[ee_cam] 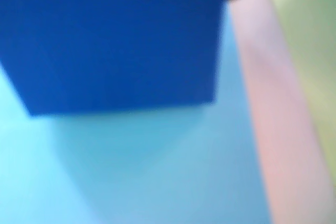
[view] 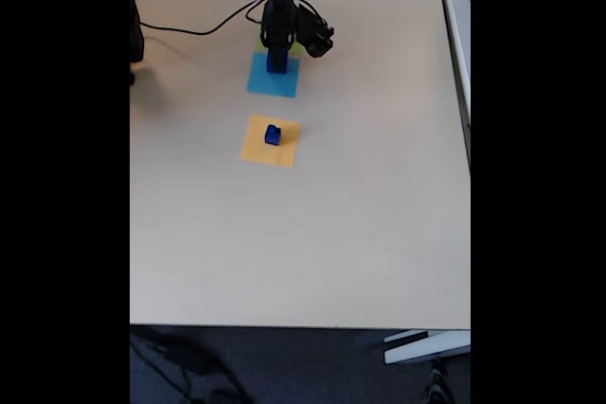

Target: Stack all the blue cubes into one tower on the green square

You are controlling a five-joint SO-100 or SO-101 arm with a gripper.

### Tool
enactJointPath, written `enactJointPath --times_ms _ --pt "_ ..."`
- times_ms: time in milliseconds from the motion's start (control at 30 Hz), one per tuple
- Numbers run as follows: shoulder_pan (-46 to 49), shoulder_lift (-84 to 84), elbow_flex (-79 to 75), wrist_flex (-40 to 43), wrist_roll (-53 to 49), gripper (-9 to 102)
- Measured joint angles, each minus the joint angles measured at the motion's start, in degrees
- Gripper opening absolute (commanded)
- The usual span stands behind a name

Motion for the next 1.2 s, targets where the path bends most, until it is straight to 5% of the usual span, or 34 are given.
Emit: enactJointPath --times_ms 467,1200 --pt "2.0 5.5 -4.6 5.1 -1.2 2" --pt "-12.6 10.0 -11.7 10.0 12.7 2"
